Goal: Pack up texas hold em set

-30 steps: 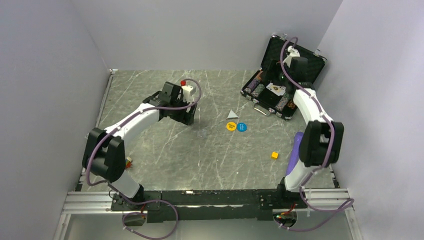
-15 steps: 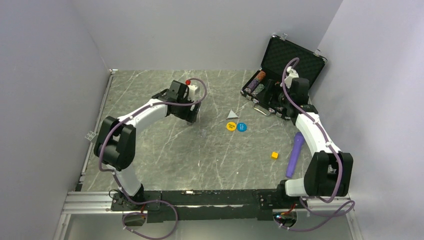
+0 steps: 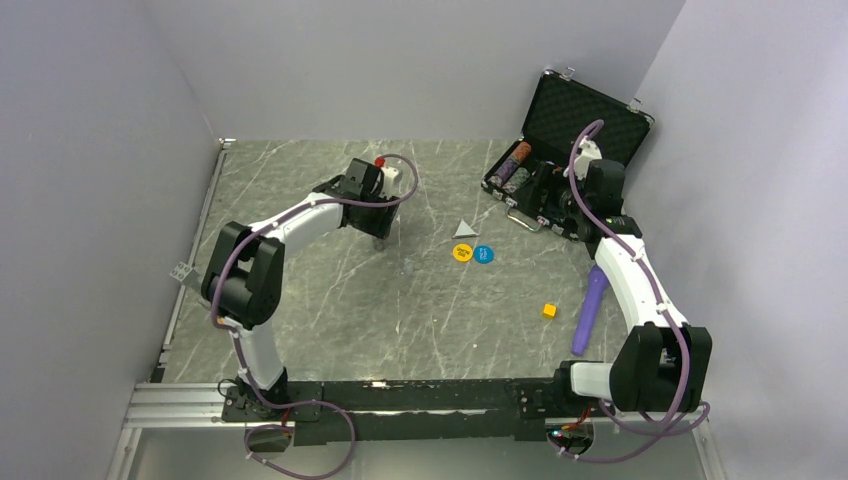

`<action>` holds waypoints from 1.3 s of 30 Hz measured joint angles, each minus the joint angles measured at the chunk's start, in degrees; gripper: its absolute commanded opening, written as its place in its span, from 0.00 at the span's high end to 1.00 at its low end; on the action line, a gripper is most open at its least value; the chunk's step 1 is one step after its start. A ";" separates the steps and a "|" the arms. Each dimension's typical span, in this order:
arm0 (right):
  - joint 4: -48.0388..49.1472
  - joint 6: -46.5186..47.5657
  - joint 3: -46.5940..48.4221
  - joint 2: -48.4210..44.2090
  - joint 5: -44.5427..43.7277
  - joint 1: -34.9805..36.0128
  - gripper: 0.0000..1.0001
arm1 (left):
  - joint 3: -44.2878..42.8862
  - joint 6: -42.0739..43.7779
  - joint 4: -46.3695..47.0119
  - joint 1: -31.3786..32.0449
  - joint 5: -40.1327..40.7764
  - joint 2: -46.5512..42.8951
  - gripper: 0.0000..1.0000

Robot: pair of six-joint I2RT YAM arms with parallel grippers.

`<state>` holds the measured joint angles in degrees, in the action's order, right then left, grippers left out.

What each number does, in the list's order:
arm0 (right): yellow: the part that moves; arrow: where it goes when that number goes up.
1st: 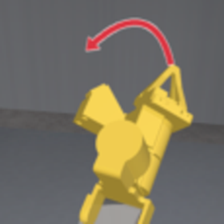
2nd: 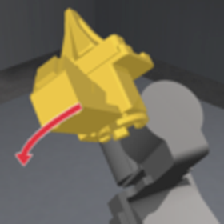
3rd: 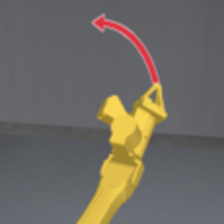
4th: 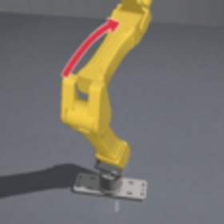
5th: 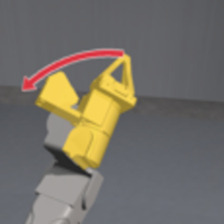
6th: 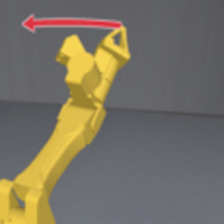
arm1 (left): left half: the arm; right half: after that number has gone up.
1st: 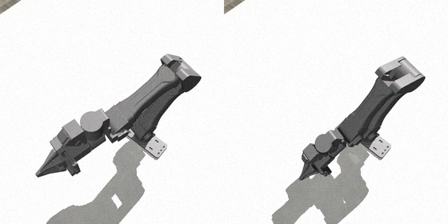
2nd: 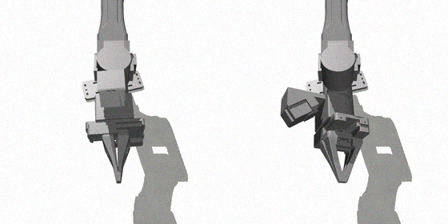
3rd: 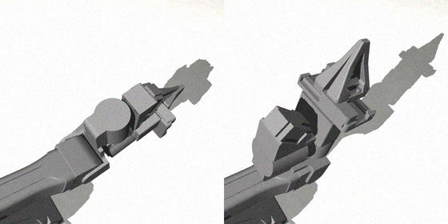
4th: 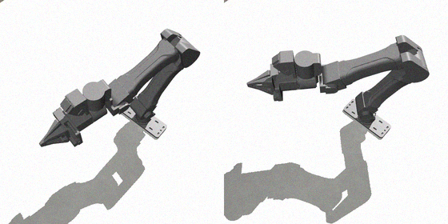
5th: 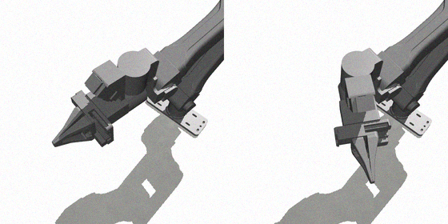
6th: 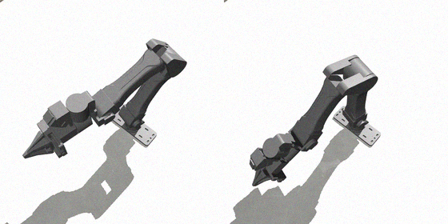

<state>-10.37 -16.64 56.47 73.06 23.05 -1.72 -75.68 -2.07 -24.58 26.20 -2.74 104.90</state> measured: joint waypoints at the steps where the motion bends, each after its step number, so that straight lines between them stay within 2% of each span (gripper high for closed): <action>1: -0.13 0.13 0.00 0.00 -0.02 0.00 0.14 | -0.72 0.02 0.07 0.00 -0.04 0.63 0.41; 6: -0.85 0.68 0.00 -0.13 -0.24 0.00 0.14 | -1.73 -0.07 0.28 0.09 -0.46 2.54 0.51; 13: -2.12 1.01 0.00 -0.48 -0.26 0.00 0.14 | -2.19 -0.09 -0.37 0.26 -0.61 3.06 0.46; 18: -2.95 1.25 0.02 -0.63 -0.28 0.00 0.14 | -2.19 -0.15 -1.44 0.26 -0.63 3.06 0.50; 20: -3.19 1.31 0.02 -0.66 -0.31 0.00 0.14 | -2.23 -0.24 -1.84 0.26 -0.63 3.19 0.59; 24: -3.39 1.55 0.02 -0.70 -0.26 -0.02 0.14 | -3.10 -0.24 -2.78 0.26 -1.05 3.61 0.95; 25: -3.39 1.64 0.02 -0.79 -0.24 0.00 0.14 | -3.10 -0.33 -2.75 0.26 -1.20 3.63 1.00; 34: -1.86 3.54 0.02 -2.43 3.19 1.31 0.15 | -2.51 -1.95 -3.93 0.22 -6.99 1.70 1.00; 39: -0.98 7.72 0.02 -3.08 4.61 9.60 0.15 | -1.99 -2.84 -5.25 0.26 -16.39 -4.57 1.00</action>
<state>-11.35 -8.93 56.49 69.97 27.66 7.88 -77.67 -4.91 -29.82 26.46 -19.14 100.33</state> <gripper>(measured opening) 0.851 0.470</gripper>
